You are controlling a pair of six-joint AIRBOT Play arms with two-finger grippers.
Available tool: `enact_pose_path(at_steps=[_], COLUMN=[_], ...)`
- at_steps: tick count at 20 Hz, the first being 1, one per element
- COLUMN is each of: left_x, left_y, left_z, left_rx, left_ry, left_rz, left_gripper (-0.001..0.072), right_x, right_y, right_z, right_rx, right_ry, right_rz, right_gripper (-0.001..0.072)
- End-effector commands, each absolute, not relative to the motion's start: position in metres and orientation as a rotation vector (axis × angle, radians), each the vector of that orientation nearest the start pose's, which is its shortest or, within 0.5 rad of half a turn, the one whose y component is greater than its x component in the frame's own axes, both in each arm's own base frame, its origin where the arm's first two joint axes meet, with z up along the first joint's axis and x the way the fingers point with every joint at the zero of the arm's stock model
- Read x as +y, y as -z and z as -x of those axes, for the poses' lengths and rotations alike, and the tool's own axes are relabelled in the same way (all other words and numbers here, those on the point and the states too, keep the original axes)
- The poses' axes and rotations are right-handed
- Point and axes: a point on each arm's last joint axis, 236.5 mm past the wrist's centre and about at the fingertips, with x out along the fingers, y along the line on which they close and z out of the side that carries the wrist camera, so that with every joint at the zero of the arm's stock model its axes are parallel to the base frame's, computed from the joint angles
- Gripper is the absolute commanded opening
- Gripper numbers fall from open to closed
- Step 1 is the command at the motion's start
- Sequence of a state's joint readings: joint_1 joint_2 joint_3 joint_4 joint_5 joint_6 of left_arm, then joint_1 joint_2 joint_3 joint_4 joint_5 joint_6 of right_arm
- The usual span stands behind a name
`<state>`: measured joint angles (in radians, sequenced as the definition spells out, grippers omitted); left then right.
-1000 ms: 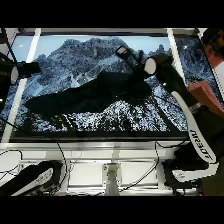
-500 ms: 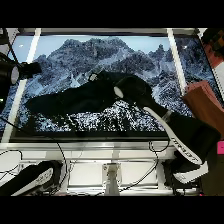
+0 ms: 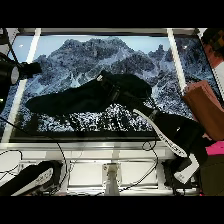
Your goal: Fold the clothes and pants, and hang the long-sleeved shirts on hangers.
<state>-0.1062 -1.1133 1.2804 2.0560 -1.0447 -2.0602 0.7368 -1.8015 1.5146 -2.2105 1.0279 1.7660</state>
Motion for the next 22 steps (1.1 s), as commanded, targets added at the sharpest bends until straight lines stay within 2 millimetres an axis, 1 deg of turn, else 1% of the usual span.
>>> enact_pose_path(at_steps=[1,3,4,7,9,11,12,13,15,17,19,20,21,22], left_x=[0.051,0.051,0.051,0.051,0.050,0.050,0.051,0.050,0.049,0.045,0.040,0.038,0.035,0.033], left_y=[-0.159,-0.159,-0.159,-0.157,-0.151,-0.141,-0.136,-0.131,-0.126,-0.126,-0.126,-0.126,-0.126,-0.126], left_z=[-0.423,-0.423,-0.423,-0.424,-0.426,-0.426,-0.425,-0.423,-0.420,-0.420,-0.420,-0.420,-0.421,-0.421], left_rx=[0.754,0.754,0.755,0.759,0.776,0.813,0.833,0.851,0.876,0.878,0.880,0.879,0.878,0.878], left_ry=[-0.378,-0.378,-0.378,-0.378,-0.374,-0.361,-0.364,-0.368,-0.371,-0.362,-0.353,-0.348,-0.341,-0.337], left_rz=[0.003,0.003,0.003,0.001,-0.015,-0.062,-0.069,-0.071,-0.077,-0.084,-0.089,-0.091,-0.095,-0.096], left_gripper=[0.0021,0.0021,0.0021,0.0021,0.0021,0.0021,0.0021,0.0021,0.0021,0.0021,0.0021,0.0021,0.0021,0.0021], right_x=[0.203,0.177,0.161,0.113,0.073,0.028,0.007,-0.016,-0.055,-0.093,-0.126,-0.139,-0.150,-0.158], right_y=[0.013,-0.022,-0.042,-0.114,-0.160,-0.193,-0.202,-0.205,-0.201,-0.197,-0.194,-0.192,-0.189,-0.186], right_z=[-0.486,-0.507,-0.517,-0.546,-0.558,-0.562,-0.562,-0.561,-0.559,-0.555,-0.548,-0.545,-0.541,-0.538], right_rx=[0.932,0.909,0.888,0.785,0.717,0.677,0.670,0.677,0.704,0.726,0.742,0.752,0.764,0.773], right_ry=[-0.070,0.006,0.045,0.152,0.229,0.312,0.346,0.384,0.438,0.492,0.539,0.556,0.570,0.579], right_rz=[0.921,0.841,0.794,0.652,0.564,0.494,0.464,0.436,0.389,0.341,0.299,0.275,0.252,0.230], right_gripper=[0.0031,0.0031,0.0032,0.0031,0.0030,0.0031,0.0031,0.0031,0.0031,0.0031,0.0032,0.0056,0.0137,0.0279])
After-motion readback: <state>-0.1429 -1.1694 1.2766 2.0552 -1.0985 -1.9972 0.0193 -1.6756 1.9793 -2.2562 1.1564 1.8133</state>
